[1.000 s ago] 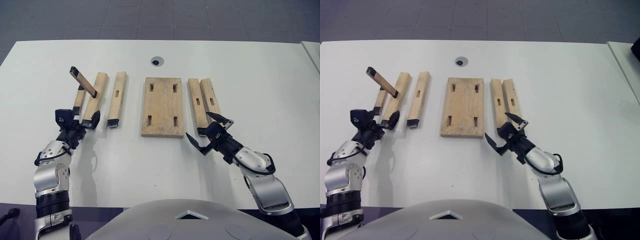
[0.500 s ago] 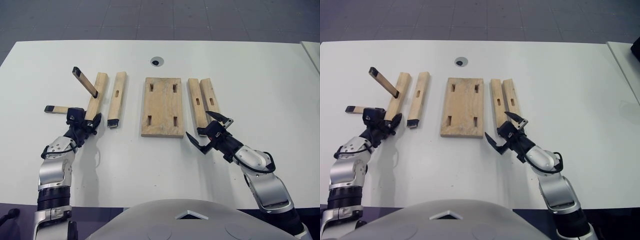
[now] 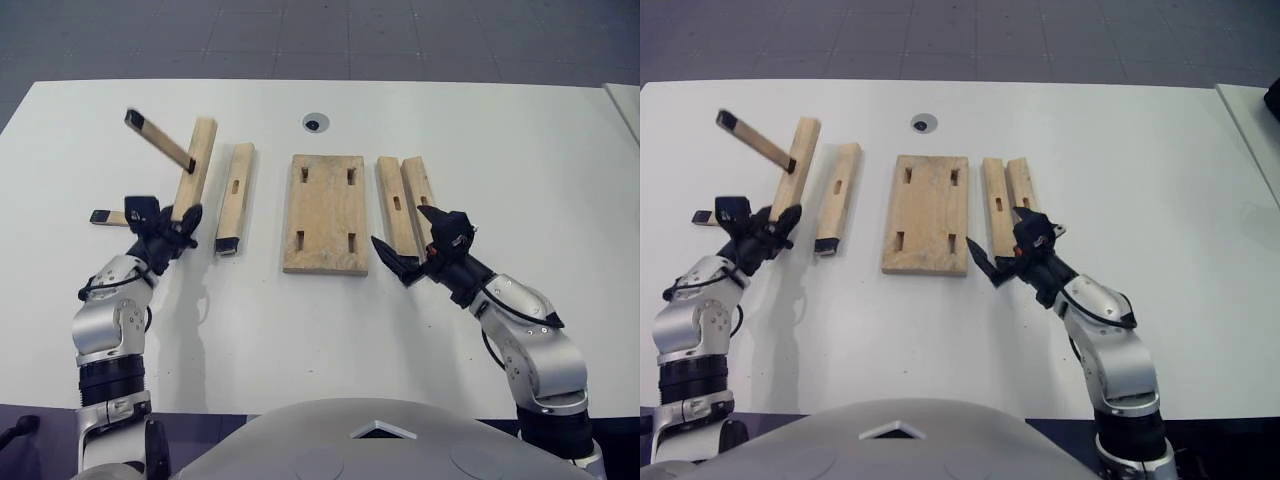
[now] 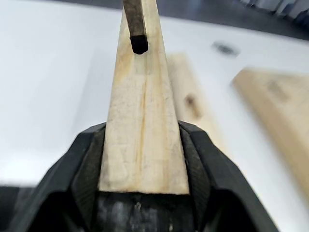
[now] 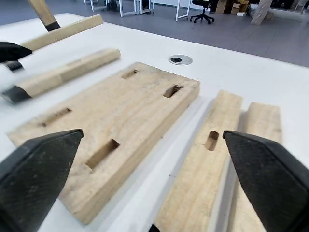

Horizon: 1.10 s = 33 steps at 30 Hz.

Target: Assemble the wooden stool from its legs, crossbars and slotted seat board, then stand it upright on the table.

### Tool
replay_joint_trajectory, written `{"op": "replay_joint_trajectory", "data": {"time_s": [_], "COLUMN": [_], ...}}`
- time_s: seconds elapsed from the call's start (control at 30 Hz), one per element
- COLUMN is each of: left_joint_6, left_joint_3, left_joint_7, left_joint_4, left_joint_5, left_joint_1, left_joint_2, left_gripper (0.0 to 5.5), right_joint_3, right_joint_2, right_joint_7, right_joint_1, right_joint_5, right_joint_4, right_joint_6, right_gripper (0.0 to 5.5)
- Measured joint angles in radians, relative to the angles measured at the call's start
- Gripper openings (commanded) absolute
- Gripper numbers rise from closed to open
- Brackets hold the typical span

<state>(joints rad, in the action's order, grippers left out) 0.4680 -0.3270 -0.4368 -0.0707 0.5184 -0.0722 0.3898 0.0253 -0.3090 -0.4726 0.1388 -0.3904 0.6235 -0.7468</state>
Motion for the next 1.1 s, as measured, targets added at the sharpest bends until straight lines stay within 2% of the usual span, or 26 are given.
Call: {"op": "replay_joint_trajectory", "data": {"time_s": [0.17, 0.37, 0.53, 0.7, 1.1], "left_joint_6": [0.153, 0.388, 0.495, 0.528, 0.547], "left_joint_3": [-0.016, 0.035, 0.071, 0.096, 0.121], "left_joint_7": [-0.098, -0.182, -0.206, -0.223, -0.283], "left_joint_4": [-0.098, -0.199, -0.263, -0.299, -0.310], "left_joint_5": [0.290, 0.586, 0.736, 0.779, 0.818], "left_joint_1": [-0.101, -0.114, -0.119, -0.112, -0.083], "left_joint_2": [-0.020, -0.012, 0.016, 0.047, 0.103], "left_gripper": [2.05, 2.05, 2.05, 2.05, 2.05], "right_joint_3": [0.157, 0.249, 0.222, 0.173, 0.104], "right_joint_2": [0.047, 0.049, 0.049, 0.064, 0.034], "right_joint_7": [-0.031, -0.019, 0.034, 0.067, 0.057], "right_joint_1": [-0.128, -0.316, -0.391, -0.458, -0.497], "right_joint_5": [-0.428, -0.861, -0.968, -1.025, -1.055], "right_joint_4": [-0.036, -0.183, -0.257, -0.282, -0.310], "right_joint_6": [-0.215, -0.336, -0.345, -0.331, -0.311], "right_gripper": [5.40, 5.40, 5.40, 5.40, 3.71]}}
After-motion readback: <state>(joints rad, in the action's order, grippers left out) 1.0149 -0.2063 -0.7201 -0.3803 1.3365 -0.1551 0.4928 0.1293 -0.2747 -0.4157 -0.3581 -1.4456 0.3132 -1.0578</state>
